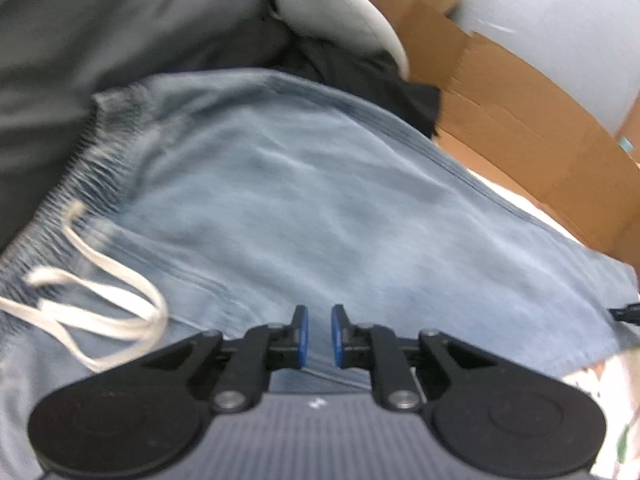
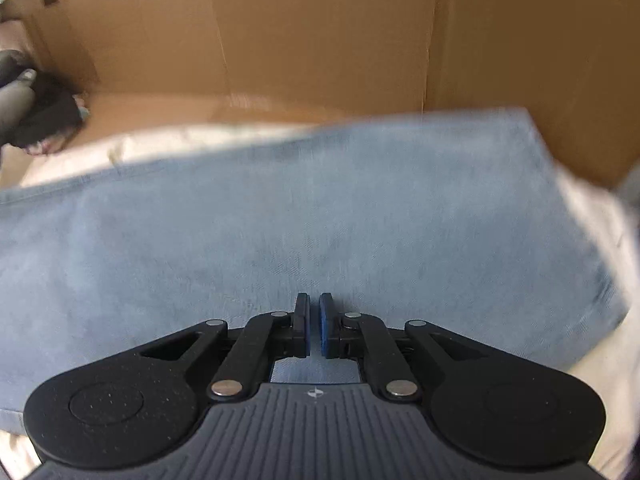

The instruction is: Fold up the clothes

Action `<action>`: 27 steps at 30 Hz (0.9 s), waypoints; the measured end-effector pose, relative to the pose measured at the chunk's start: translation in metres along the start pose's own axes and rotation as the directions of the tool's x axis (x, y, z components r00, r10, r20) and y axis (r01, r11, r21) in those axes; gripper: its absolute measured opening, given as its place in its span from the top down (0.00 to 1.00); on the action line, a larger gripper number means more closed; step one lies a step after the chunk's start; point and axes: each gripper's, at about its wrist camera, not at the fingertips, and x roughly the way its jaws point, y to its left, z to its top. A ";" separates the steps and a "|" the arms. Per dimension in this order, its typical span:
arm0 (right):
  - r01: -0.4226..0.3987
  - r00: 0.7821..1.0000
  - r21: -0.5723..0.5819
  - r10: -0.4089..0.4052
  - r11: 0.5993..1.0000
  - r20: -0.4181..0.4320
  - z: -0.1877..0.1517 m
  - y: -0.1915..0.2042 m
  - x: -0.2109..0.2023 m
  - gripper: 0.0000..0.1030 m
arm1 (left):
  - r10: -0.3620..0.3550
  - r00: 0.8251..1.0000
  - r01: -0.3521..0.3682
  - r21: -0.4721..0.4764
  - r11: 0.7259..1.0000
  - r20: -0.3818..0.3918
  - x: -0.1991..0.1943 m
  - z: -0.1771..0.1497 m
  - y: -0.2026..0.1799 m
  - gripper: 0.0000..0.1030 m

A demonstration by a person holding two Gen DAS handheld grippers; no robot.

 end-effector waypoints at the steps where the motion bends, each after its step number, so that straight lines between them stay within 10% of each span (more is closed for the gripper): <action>1: 0.002 1.000 -0.008 -0.002 1.000 0.010 -0.002 0.001 0.000 0.91 | -0.006 1.000 0.006 0.006 1.000 -0.010 0.002 -0.003 -0.002 0.87; 13: 0.153 0.984 -0.035 -0.149 0.988 0.103 0.039 -0.004 0.036 0.96 | 0.031 0.999 -0.031 -0.009 0.999 -0.035 0.001 -0.008 0.015 0.87; 21: 0.128 0.990 -0.062 -0.131 0.990 -0.049 0.090 -0.014 0.045 0.93 | -0.077 0.994 0.080 0.025 0.997 -0.078 -0.010 -0.013 -0.003 0.87; 27: 0.019 0.999 -0.129 -0.015 0.991 0.034 0.081 0.001 -0.008 0.75 | -0.100 0.982 0.110 0.060 0.992 -0.159 0.005 -0.037 -0.010 0.87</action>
